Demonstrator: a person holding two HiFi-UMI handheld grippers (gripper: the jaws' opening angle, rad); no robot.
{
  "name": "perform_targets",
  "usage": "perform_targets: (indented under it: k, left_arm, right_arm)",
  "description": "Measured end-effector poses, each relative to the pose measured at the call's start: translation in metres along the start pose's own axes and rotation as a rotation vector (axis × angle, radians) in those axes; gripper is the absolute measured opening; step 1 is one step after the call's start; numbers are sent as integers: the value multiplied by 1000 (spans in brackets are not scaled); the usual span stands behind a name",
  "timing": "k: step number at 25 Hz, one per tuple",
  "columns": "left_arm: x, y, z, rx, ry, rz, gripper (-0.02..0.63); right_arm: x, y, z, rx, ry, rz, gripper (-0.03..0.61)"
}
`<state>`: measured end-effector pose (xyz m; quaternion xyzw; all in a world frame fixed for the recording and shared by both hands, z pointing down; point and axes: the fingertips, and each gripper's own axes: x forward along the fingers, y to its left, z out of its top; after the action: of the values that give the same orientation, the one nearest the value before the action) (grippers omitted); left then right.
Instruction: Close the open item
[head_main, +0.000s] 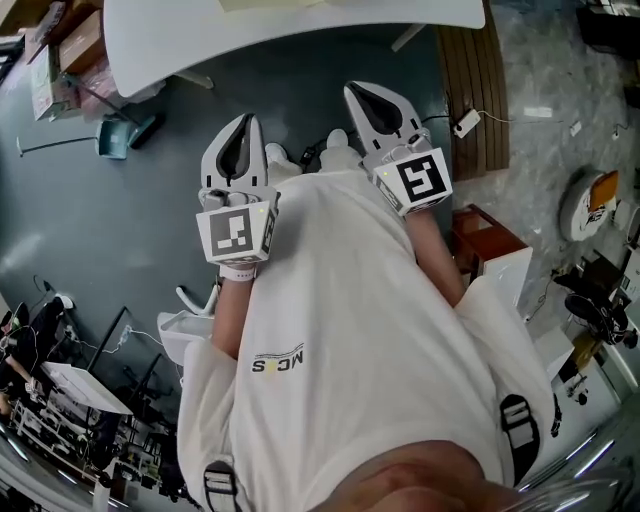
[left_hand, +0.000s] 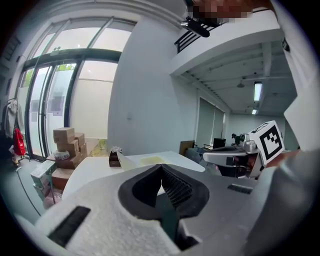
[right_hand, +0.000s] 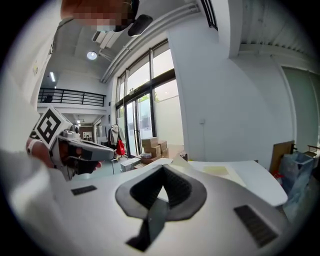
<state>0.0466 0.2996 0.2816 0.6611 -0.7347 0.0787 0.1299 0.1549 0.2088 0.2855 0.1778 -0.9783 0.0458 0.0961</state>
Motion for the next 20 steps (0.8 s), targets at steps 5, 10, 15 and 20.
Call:
perform_targets:
  k: [5,10,15,20]
  left_arm:
    - [-33,44,-5,-23,-12,79,26]
    - [-69,94,-19,-65,-29,105,26]
    - [-82,126,-29,-72,-26,84,26]
    - [-84,147,-30,-97,-31,86,26]
  right_arm:
    - [11,27,-3,-89,32,12,14]
    - [40,54,0,-86,20,-30,14]
    - [64,82,8,-108,1,-60,15]
    - [80,101,12,-128,14,-44,16]
